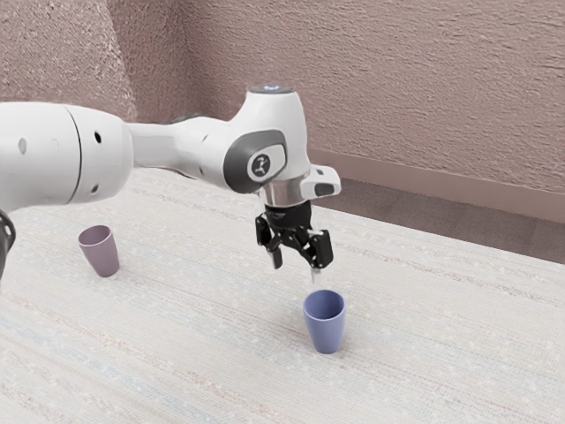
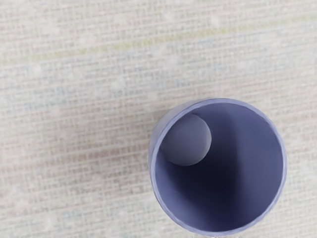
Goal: Place the right cup onto the left cup
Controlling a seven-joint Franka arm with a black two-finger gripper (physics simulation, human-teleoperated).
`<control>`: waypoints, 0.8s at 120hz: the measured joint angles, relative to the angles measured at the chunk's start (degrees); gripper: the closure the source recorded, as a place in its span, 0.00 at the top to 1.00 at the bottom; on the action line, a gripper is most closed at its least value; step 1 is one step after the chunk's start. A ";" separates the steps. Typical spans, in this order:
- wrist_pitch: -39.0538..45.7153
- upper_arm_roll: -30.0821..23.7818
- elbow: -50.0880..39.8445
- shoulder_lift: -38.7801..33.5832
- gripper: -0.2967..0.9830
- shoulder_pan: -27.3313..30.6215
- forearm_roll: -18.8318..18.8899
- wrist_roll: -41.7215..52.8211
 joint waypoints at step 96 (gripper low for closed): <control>12.29 -0.58 -5.24 5.24 0.73 0.10 -2.02 -2.63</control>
